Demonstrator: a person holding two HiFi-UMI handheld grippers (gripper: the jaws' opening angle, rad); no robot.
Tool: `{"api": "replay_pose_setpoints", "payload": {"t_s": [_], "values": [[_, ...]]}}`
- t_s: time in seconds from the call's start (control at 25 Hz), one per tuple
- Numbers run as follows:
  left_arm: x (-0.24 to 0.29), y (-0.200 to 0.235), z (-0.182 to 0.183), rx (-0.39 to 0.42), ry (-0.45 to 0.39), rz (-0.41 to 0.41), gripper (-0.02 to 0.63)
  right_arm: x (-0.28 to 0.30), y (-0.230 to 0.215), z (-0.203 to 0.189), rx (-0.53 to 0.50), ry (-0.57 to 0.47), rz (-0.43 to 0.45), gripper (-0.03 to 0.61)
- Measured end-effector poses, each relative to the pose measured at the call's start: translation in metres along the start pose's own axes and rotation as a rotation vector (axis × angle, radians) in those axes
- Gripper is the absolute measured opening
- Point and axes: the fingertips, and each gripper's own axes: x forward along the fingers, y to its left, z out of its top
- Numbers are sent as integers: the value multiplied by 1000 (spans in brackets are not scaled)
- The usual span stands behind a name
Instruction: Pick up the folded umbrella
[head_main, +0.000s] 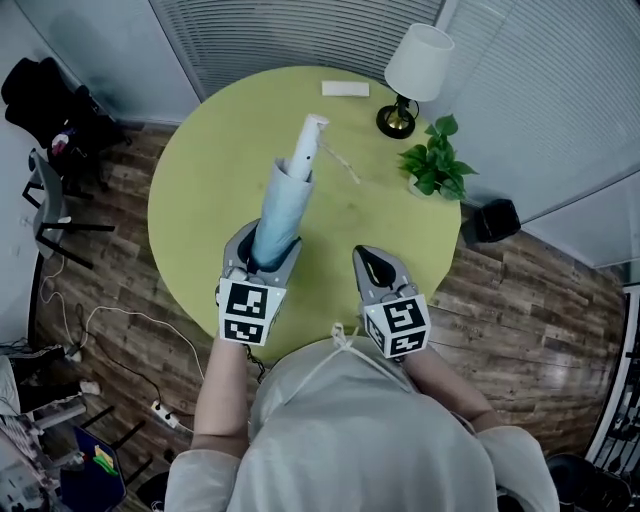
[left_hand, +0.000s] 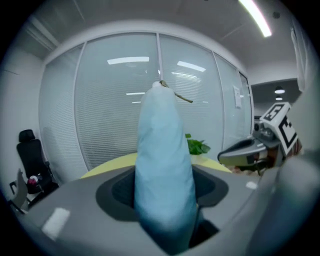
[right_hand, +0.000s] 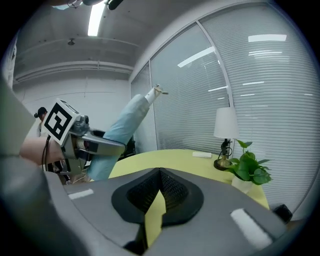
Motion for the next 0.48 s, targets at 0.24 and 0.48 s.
{"api": "replay_pose_setpoints", "payload": {"t_s": [0.24, 0.48], "values": [[-33, 28, 26, -57, -176, 210, 284, 3, -2, 28, -21, -76, -42, 0], [-49, 36, 32, -115, -256, 285, 284, 10, 2, 39, -39, -94, -18, -2]]}}
